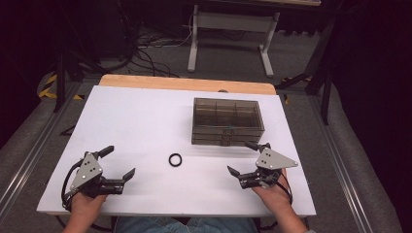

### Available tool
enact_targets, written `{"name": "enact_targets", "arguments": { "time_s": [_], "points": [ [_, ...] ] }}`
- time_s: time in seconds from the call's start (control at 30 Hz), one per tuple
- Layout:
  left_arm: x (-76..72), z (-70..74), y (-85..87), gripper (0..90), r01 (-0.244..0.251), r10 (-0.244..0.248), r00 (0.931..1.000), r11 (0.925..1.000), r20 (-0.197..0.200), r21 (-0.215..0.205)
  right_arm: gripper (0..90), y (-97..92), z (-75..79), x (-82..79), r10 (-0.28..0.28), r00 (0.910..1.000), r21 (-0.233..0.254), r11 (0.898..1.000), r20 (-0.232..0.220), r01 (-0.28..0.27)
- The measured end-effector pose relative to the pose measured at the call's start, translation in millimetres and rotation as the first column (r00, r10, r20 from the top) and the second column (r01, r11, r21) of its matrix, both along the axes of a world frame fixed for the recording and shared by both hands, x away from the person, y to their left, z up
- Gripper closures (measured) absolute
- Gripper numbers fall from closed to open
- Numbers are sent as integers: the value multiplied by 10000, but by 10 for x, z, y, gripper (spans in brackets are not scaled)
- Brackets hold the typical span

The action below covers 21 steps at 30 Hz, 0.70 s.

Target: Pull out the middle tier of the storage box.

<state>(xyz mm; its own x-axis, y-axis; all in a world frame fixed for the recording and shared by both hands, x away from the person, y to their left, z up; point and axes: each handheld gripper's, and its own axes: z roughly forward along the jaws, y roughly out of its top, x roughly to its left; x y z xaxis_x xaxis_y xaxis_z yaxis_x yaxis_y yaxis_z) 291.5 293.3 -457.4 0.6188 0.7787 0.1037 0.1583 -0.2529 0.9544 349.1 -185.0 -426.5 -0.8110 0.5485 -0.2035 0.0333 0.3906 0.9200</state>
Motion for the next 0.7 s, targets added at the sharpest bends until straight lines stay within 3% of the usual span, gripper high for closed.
{"name": "enact_targets", "arguments": {
  "time_s": [0.7],
  "points": [
    [29, 0, -25, 29, 126, -126, 9999, 9999, -1, 39, 48, 136, 38, 141, 138, 9999, -178, 9997, -47, -139]
  ]
}}
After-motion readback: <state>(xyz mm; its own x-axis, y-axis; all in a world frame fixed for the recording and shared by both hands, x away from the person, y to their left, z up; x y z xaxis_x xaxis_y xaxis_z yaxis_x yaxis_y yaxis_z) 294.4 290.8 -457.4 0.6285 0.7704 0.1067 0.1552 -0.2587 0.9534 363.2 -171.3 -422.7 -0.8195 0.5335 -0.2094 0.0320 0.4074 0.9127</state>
